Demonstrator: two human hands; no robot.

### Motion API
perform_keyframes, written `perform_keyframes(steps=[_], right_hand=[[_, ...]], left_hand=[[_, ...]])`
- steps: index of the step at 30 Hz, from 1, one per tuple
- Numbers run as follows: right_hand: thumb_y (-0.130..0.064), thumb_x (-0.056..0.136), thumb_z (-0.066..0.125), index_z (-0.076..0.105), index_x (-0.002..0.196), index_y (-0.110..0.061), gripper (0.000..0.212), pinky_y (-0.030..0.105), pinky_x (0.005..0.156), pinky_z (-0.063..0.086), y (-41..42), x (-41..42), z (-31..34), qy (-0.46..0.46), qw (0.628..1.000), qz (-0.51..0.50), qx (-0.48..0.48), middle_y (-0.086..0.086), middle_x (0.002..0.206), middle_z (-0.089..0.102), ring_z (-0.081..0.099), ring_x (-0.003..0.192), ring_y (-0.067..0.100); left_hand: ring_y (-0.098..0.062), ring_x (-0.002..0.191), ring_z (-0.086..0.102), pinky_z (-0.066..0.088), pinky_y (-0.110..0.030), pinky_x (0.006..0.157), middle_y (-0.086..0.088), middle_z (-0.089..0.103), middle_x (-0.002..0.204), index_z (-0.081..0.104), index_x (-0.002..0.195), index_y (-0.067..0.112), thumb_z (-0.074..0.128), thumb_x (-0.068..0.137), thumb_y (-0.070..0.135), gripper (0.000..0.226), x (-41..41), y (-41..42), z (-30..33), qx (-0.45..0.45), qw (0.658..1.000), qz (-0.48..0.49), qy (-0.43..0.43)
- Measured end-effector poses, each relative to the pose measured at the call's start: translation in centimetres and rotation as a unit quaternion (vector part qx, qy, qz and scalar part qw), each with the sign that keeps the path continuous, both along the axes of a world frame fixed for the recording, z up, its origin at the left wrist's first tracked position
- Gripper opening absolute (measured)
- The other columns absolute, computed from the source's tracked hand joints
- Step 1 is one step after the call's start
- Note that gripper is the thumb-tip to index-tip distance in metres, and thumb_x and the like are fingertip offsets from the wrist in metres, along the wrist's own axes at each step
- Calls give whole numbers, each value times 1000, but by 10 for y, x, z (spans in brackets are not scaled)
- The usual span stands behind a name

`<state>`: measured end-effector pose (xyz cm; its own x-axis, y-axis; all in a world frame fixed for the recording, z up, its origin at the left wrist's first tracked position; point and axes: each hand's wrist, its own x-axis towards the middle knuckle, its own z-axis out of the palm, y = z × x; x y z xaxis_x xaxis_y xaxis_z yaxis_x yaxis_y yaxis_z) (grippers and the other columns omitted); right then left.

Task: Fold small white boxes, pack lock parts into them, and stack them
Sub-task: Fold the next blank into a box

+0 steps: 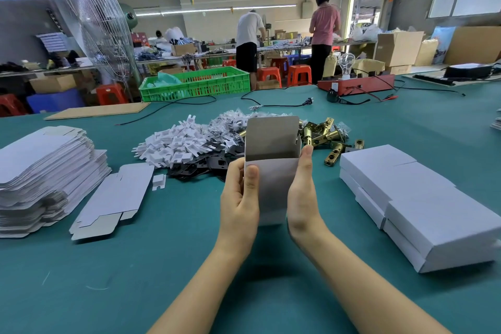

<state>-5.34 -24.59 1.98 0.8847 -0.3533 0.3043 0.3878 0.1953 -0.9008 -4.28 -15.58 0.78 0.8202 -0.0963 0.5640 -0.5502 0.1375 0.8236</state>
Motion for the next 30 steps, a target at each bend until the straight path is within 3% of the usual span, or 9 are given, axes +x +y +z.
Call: perform_keyframes(steps=[3,7,9,11,13,16,24,27,30], right_hand=[[-71,79,25,55,130,-23,76,4,91,40,-2,0,2,2,1000,-17,-8,-11,123,64,56,112,-5],[-65,84,25,55,119,-34,56,-3,75,39,-1,-3,6,-5,1000,-4,-14,-32,103,67,55,100,-19],[-65,86,24,52,120,-38,52,-4,76,37,0,-5,7,-7,999,-8,-31,-37,103,64,53,101,-22],[-69,88,24,53,123,-36,56,2,86,39,0,-3,4,-9,999,-7,-36,-30,111,64,52,109,-16],[-69,89,24,53,130,-27,65,22,103,39,-1,-1,1,-7,1000,5,-26,-12,124,63,53,121,2],[-62,89,24,51,136,-23,67,38,115,30,0,-1,2,-4,1000,6,-16,-6,133,59,47,129,8],[-55,88,31,55,119,-7,62,40,103,38,4,-6,6,-4,1000,5,-21,18,124,56,49,118,30],[-52,85,37,46,115,5,65,52,101,37,4,-7,10,-12,999,2,-30,28,123,48,45,113,39],[-47,83,37,46,107,5,58,44,84,39,2,-8,13,-25,999,-5,-36,25,105,52,46,93,29]], left_hand=[[-9,81,45,42,-23,77,8,50,85,50,92,19,39,88,74,56,-1,-1,0,7,1000,-12,8],[-11,121,53,37,-35,106,4,61,126,58,118,20,34,83,79,73,-1,-2,6,-38,992,-79,92],[-17,130,52,33,-41,114,-1,61,135,58,133,21,37,78,79,83,-2,0,14,-60,981,-101,158],[-19,123,59,37,-42,110,-3,67,127,66,125,24,44,80,74,71,-2,2,21,-74,970,-119,199],[-23,115,65,45,-41,101,-7,70,121,69,121,22,45,86,63,59,-1,4,27,-74,962,-143,221],[-28,120,61,42,-48,108,-8,68,125,62,130,20,50,84,57,60,-1,7,31,-60,960,-149,229],[-29,118,60,40,-49,110,-6,71,117,68,116,20,51,70,55,61,-3,7,36,-63,965,-92,238],[-19,99,69,52,-36,88,-2,74,106,72,101,28,47,77,45,39,-2,4,37,-64,971,-85,215],[-11,83,68,51,-29,71,2,75,96,71,87,34,45,79,42,28,-2,3,38,-56,975,-81,200]])
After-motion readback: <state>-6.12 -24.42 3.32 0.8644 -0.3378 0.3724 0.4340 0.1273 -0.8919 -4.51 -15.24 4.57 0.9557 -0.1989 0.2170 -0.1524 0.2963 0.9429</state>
